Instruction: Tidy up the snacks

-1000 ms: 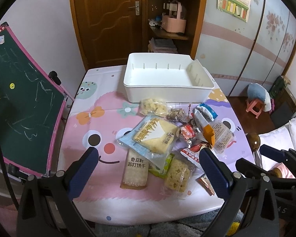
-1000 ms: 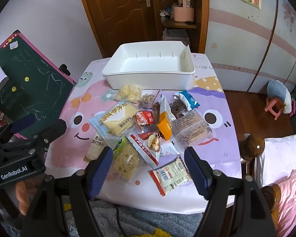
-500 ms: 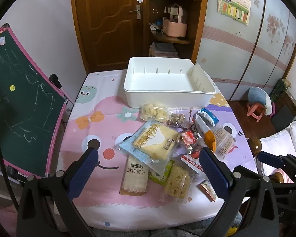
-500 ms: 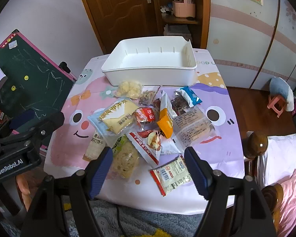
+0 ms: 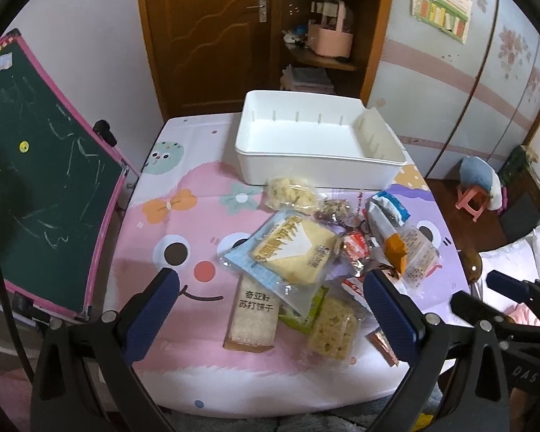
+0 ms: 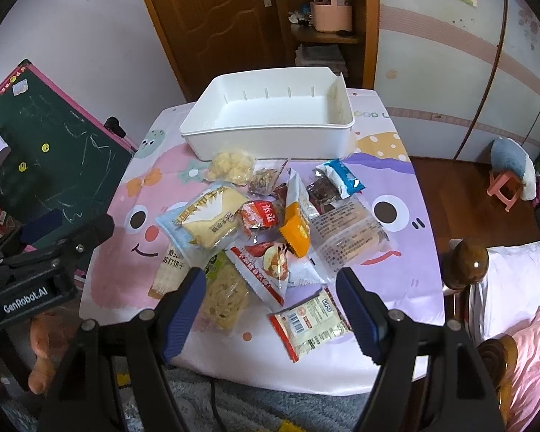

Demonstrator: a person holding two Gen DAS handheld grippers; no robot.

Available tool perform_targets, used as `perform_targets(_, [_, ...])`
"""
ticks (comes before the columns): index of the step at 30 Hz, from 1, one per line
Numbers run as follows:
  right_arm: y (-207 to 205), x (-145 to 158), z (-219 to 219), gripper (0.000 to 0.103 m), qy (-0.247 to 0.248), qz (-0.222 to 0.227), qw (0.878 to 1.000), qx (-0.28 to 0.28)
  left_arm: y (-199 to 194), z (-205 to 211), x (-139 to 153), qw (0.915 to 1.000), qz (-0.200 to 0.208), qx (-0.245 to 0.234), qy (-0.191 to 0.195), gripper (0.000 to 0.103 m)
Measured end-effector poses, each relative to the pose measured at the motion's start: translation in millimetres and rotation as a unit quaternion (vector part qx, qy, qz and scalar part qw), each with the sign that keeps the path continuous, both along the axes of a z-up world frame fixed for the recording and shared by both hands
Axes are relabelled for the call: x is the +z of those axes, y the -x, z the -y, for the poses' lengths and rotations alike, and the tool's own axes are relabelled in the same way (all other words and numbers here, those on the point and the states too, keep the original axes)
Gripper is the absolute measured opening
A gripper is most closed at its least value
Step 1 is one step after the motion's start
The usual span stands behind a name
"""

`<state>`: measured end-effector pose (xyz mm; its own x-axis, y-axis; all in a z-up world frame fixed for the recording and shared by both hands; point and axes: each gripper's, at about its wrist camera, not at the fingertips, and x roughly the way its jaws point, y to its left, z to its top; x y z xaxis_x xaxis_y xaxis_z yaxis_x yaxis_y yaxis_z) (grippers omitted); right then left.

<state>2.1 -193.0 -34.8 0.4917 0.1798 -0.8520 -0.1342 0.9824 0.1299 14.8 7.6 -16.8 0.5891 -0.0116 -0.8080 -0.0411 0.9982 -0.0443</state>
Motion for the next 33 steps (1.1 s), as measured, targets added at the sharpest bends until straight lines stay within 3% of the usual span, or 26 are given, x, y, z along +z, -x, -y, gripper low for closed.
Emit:
perform_targets(18, [-24,5,8,0.075,0.03,0.024,0.999,-0.004,-11,-7,12,0.9978,0.039,-0.043,-0.031,0.102])
perform_targets(26, [-33,-10,10,0.075,0.03,0.004,1.0,-0.006,-25,-21,-2,0.9983,0.014,-0.055,-0.01,0.102])
perform_targets(33, [-42,-30,7,0.075,0.038,-0.014,0.999,0.001,-37,-17,-43,0.994,-0.038,-0.102,0.012,0.102])
